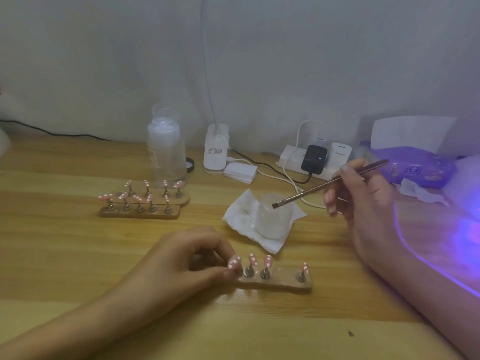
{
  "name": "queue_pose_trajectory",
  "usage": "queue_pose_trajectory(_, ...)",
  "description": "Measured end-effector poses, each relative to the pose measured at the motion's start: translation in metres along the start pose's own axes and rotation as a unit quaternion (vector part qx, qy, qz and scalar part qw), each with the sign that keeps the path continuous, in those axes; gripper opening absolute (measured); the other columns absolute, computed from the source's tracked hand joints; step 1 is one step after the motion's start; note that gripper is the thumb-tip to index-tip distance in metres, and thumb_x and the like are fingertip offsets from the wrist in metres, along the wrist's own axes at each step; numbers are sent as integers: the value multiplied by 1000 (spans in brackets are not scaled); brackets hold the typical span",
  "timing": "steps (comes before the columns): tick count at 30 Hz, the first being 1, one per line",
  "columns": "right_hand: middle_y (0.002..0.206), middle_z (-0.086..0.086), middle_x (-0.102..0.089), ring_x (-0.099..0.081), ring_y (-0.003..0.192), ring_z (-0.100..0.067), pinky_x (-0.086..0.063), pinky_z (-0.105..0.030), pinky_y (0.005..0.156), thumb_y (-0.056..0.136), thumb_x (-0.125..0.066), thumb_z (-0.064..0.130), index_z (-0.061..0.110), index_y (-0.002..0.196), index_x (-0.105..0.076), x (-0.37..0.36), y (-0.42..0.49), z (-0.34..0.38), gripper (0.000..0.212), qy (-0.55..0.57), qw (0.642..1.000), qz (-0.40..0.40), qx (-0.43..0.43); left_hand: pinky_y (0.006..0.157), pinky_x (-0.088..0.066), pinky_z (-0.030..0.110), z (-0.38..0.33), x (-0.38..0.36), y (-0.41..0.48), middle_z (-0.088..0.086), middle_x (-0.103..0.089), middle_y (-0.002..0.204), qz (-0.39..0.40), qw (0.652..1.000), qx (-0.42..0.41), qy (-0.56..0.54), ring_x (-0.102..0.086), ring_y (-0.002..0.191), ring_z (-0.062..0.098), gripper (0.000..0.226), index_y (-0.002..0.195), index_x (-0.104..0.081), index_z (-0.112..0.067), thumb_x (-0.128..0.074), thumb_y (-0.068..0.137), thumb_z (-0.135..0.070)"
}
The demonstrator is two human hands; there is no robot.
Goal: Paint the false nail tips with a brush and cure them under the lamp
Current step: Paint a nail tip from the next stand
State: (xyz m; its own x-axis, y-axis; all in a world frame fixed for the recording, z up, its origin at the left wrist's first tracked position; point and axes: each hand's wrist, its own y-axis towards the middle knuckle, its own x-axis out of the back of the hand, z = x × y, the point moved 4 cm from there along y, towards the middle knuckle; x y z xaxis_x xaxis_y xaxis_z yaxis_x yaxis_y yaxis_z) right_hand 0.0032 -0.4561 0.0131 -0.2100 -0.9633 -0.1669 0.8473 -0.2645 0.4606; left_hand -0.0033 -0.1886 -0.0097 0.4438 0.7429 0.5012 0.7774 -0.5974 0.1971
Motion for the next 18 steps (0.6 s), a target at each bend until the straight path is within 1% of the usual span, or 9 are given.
queue_pose_trajectory(2,57,1,-59,-57,52,-14,-45,-21,47,97,-54,25,28,78,-56,-4,1,5,20,-35,999,28,17,73,-51,17,-2,-4,0,-13,-72,84,4,1000,-8,3,-69,81,11,9,76,-75,-27,-81,77,-21)
queue_pose_trajectory(4,59,2,-59,-57,53,-15,-46,-22,48,98,-55,26,25,82,-53,-8,2,8,16,-74,995,62,25,68,-45,10,-3,-7,0,-16,-71,84,5,1000,-20,22,-68,80,7,7,76,-75,-28,-81,77,-24)
queue_pose_trajectory(6,59,2,-58,-56,53,-16,-46,-22,49,99,-54,24,22,82,-52,-11,2,9,17,-106,990,89,31,68,-44,10,-3,-7,0,-17,-70,84,3,999,-31,40,-67,80,5,7,76,-73,-29,-80,79,-27)
queue_pose_trajectory(7,59,1,-58,-55,52,-17,-46,-23,49,99,-54,23,21,82,-52,-12,2,9,17,-118,988,98,35,69,-45,12,-3,-6,-1,-17,-70,85,2,998,-38,45,-67,82,6,8,77,-72,-29,-80,80,-29)
queue_pose_trajectory(9,58,-1,-58,-54,52,-19,-46,-25,50,99,-54,23,16,83,-52,-14,2,10,18,-138,984,106,42,73,-51,23,-4,-7,-2,-14,-69,88,2,996,-66,67,-67,86,10,10,78,-68,-32,-76,84,-34)
queue_pose_trajectory(11,59,-3,-59,-55,52,-21,-47,-26,49,100,-55,22,12,84,-51,-15,3,8,19,-151,982,109,42,75,-53,34,-8,-8,-2,-12,-67,93,6,989,-109,102,-66,88,12,11,79,-61,-39,-69,86,-38)
queue_pose_trajectory(13,59,-5,-60,-56,52,-21,-47,-26,50,100,-56,21,12,84,-51,-16,2,5,19,-157,980,115,33,74,-53,38,-11,-8,-4,-13,-64,95,1,980,-147,132,-65,88,10,13,80,-56,-41,-66,87,-37)
queue_pose_trajectory(15,58,-5,-61,-57,52,-21,-48,-26,51,98,-57,24,15,83,-53,-17,1,2,18,-159,980,116,20,75,-51,41,-12,-8,-6,-17,-62,96,-17,969,-171,179,-63,88,2,15,81,-55,-38,-69,86,-35)
queue_pose_trajectory(18,58,-5,-61,-57,51,-22,-48,-26,50,95,-60,29,19,81,-55,-18,1,1,18,-141,984,109,-1,83,-43,41,-17,-6,-8,-24,-60,99,-68,948,-194,245,-59,93,-7,9,79,-60,-37,-67,84,-39)
